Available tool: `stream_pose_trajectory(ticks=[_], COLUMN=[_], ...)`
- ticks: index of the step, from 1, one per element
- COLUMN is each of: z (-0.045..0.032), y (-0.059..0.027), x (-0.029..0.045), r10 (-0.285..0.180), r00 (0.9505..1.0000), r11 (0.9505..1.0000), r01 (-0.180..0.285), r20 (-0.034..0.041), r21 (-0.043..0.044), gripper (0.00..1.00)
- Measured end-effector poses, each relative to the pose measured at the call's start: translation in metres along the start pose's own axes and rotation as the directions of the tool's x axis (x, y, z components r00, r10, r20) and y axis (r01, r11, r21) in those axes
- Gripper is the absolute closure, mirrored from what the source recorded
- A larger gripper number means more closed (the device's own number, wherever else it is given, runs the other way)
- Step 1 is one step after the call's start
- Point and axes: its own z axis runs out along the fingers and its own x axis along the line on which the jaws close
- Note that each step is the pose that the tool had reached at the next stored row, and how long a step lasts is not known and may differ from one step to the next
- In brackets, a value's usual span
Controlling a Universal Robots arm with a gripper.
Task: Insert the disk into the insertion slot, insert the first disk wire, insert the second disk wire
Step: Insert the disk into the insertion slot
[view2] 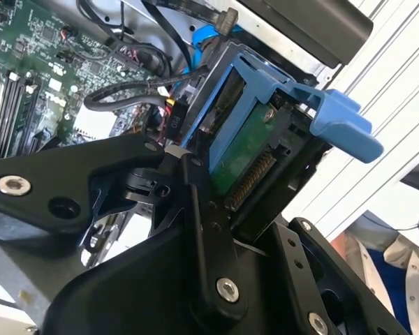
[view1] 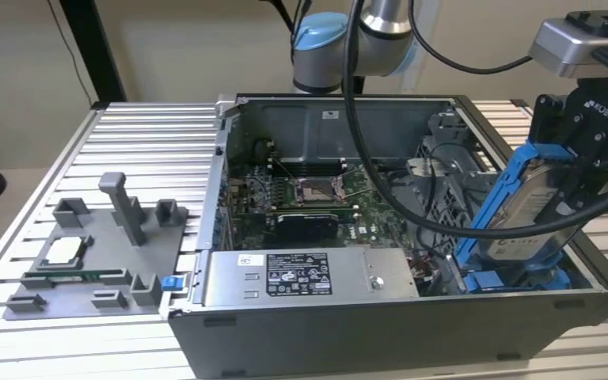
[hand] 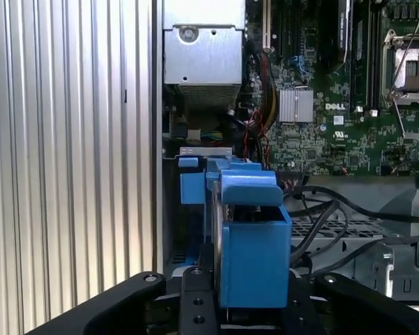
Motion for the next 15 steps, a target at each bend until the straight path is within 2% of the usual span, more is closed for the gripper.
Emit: stream_pose_trajectory(ticks=[4,9,15], z=[0.0018,0.0037,0.0124], y=[-0.0003,-0.0015,-0.0014], x=[0.0,0.0001,0.0002], r10=[0.001,0.001,0.005], r00=[1.0,1.0,1.0], r11=[1.0,1.0,1.0], r01=[-0.001,-0.001,-0.005], r20=[0.0046,0.0049,0.005], r21=[-0.0001,-0.0001,-0.0001], gripper=[1.0,1.0,1.0])
